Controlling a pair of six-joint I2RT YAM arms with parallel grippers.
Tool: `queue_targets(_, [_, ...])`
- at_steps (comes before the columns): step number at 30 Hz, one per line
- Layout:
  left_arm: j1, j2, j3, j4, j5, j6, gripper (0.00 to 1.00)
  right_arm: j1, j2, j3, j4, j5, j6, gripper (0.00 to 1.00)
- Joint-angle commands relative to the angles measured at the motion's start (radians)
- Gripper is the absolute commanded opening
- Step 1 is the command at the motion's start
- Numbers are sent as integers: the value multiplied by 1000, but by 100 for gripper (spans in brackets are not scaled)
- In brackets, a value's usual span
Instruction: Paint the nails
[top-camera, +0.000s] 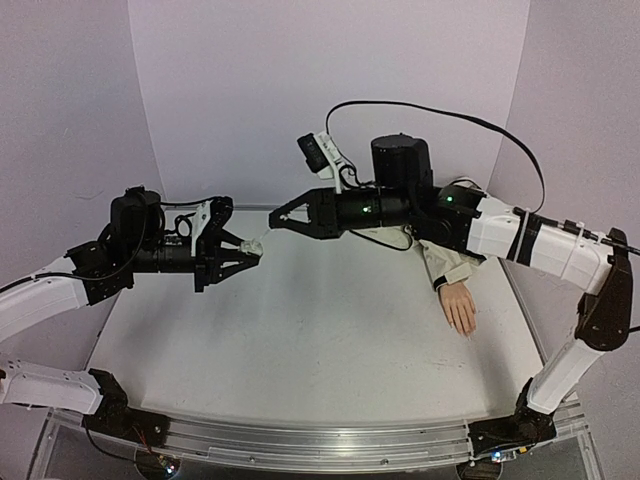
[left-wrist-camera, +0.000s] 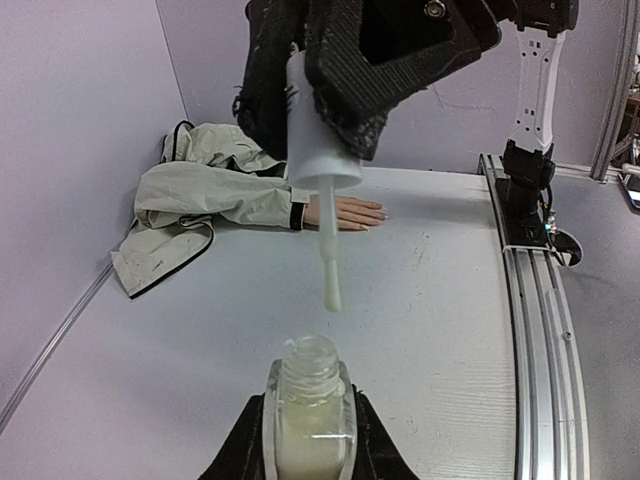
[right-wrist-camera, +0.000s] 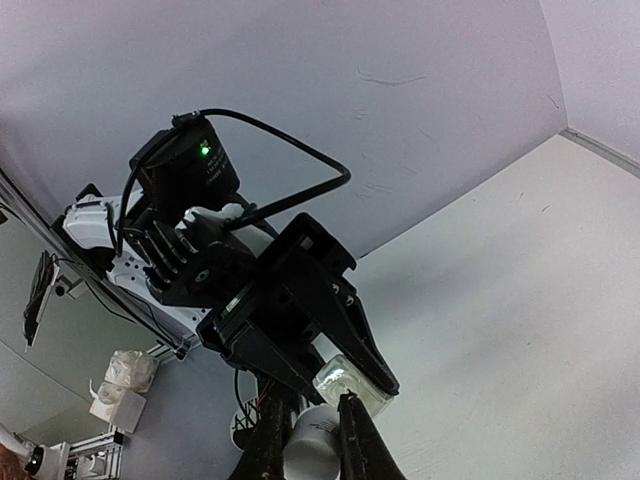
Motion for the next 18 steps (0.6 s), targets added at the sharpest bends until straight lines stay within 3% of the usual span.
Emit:
queue_targets(1, [2,-5,9,57,7,9,0,9,11,85,4,9,-33,0])
queue_targets(18, [2,-2,8,56,3,6,0,26,50,136,-85,65,-78,0])
